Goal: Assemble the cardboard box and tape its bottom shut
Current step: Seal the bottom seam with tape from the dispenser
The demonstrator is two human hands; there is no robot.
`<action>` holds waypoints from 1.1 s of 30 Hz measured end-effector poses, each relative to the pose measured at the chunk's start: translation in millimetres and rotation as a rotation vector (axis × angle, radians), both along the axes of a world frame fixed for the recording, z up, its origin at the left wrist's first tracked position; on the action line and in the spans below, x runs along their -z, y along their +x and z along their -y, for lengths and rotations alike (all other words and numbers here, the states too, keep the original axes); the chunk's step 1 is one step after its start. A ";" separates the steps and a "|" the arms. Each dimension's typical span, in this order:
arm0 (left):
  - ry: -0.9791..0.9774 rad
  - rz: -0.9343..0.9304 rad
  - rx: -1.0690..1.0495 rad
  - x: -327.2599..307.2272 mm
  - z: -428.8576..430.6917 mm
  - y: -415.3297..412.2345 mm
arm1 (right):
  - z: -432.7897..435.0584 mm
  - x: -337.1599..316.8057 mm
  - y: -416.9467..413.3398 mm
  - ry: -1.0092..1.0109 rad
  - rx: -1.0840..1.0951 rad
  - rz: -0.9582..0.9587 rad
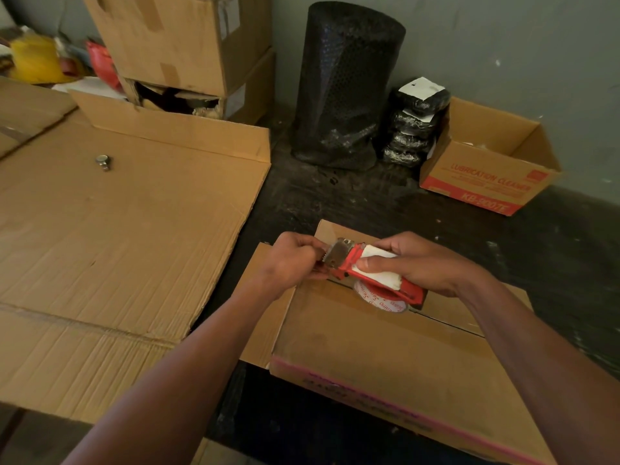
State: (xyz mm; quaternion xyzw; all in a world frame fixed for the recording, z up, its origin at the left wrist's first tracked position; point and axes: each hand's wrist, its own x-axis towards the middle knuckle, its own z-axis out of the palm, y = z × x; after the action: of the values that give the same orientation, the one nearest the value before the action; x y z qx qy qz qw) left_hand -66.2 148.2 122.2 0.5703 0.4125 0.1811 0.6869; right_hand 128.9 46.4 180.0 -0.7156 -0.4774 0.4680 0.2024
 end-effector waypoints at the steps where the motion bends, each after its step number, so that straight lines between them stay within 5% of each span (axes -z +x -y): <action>1: 0.004 0.001 -0.009 -0.2 0.2 -0.7 | -0.8 0.1 0.4 -0.004 0.001 -0.001; 33: 0.027 -0.108 -0.156 19.3 -19.9 -14.0 | -9.3 3.6 4.1 -0.060 -0.092 -0.019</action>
State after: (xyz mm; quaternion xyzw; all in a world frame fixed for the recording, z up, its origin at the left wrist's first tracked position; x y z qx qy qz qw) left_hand -80.2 168.1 102.9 0.5544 0.4896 0.2085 0.6398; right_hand 133.1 55.7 176.4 -0.6942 -0.4935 0.4977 0.1637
